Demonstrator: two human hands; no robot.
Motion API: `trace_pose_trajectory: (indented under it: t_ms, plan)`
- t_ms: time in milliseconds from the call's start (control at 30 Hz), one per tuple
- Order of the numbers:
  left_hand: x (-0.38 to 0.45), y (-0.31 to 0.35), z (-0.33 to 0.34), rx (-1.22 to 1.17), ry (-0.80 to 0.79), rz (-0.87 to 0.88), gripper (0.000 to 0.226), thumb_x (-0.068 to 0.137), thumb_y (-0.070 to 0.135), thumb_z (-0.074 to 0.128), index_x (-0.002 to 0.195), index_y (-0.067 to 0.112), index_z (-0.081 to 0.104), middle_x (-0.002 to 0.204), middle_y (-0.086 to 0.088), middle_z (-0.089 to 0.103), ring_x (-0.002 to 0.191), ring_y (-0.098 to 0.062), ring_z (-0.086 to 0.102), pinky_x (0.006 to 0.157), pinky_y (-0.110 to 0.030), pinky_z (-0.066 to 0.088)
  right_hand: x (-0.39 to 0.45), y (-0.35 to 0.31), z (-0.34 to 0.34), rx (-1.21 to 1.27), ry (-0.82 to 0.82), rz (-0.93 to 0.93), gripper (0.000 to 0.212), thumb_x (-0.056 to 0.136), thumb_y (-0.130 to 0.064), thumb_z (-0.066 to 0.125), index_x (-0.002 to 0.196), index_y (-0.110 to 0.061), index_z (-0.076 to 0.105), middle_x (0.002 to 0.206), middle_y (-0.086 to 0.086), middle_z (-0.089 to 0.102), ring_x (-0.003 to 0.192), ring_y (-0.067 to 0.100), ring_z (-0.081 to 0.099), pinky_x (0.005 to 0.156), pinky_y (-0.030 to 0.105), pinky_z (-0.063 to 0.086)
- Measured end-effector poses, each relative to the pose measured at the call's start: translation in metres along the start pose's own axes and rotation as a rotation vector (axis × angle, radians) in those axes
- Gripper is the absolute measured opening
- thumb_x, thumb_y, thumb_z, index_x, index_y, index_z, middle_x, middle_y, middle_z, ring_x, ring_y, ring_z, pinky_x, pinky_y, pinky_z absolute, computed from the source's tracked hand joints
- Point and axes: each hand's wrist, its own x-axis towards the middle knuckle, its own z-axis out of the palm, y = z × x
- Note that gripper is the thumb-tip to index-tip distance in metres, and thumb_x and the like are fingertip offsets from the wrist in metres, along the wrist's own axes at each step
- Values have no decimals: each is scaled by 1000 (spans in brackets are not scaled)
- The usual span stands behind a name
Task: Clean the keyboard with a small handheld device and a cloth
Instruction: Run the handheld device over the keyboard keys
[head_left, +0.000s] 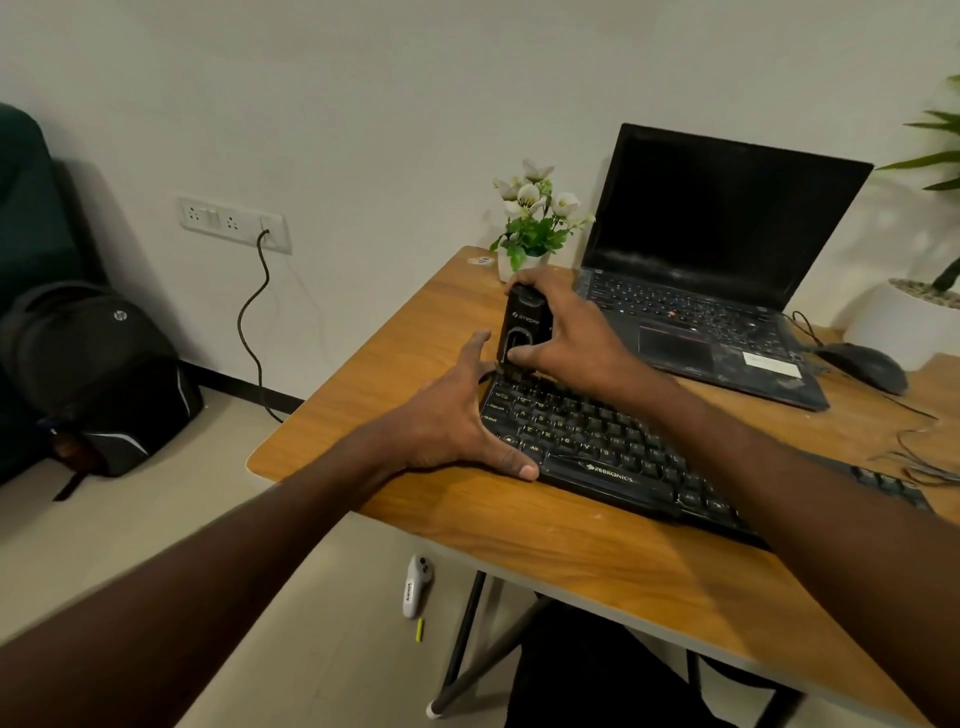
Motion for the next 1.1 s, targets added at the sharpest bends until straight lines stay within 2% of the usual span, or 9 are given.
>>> trace_pose_trajectory:
  t_ms: [100, 233, 433, 567, 667, 767, 867, 933, 1100]
  plan:
    - [0, 0, 0, 6, -2, -12, 169, 43, 68, 104, 162, 51, -14, 171, 10, 34, 154, -18, 39, 130, -50, 29, -2, 3, -2, -74, 17, 8, 75, 78, -9, 83, 137, -32, 43, 120, 6, 61, 98, 23, 66, 72, 37, 64]
    - [-1, 1, 0, -11, -10, -6, 169, 45, 63, 105, 164, 48, -14, 174, 7, 28, 156, -19, 36, 129, -49, 32, -7, 1, -2, 12, 8, -18, 71, 80, -10, 82, 136, -32, 45, 122, 1, 58, 99, 14, 66, 69, 29, 64]
    - [0, 3, 0, -36, 2, 10, 165, 47, 56, 108, 166, 46, -7, 168, 6, 39, 151, -15, 43, 126, -47, 38, -6, -14, -3, -82, -102, -125, 68, 81, -11, 79, 138, -28, 45, 113, -5, 55, 96, 14, 64, 75, 36, 63]
    - [-1, 4, -2, -52, -17, 19, 154, 60, 36, 107, 167, 40, -4, 155, 17, 47, 139, -2, 49, 121, -33, 42, -2, -16, 0, -112, -106, -159, 67, 82, -13, 78, 137, -27, 43, 113, -1, 56, 95, 16, 63, 73, 35, 63]
    - [-2, 6, -2, -53, -17, -6, 161, 56, 43, 107, 167, 39, -10, 168, 6, 38, 150, -14, 43, 126, -41, 38, 2, -15, 1, -159, -99, -141, 69, 82, -12, 78, 138, -27, 42, 115, 2, 56, 98, 20, 64, 71, 35, 62]
    - [-1, 5, -1, -64, -15, 8, 158, 58, 39, 108, 167, 38, -6, 163, 10, 42, 147, -11, 45, 123, -34, 41, 0, -12, 0, -110, -96, -139, 70, 81, -13, 80, 138, -26, 42, 117, 4, 56, 99, 18, 63, 73, 34, 63]
    - [-2, 4, -1, -46, -12, -26, 167, 52, 50, 107, 167, 39, -13, 171, 6, 33, 151, -16, 42, 127, -43, 36, 3, -7, -1, -184, -64, -83, 74, 80, -13, 81, 139, -31, 39, 118, 8, 56, 100, 24, 63, 71, 37, 63]
    - [-2, 4, 0, -38, -13, -28, 168, 49, 54, 107, 167, 42, -12, 172, 5, 30, 153, -18, 40, 127, -46, 36, -1, -3, -2, -75, -39, -15, 74, 80, -13, 82, 137, -33, 41, 121, 9, 58, 100, 24, 65, 69, 34, 63]
    - [-4, 8, 0, -9, 1, -29, 160, 49, 54, 107, 168, 43, 0, 170, 4, 34, 150, -19, 43, 125, -47, 38, -15, 5, -25, -86, -193, 8, 75, 82, -12, 81, 142, -32, 40, 127, 4, 56, 105, 19, 61, 72, 26, 57]
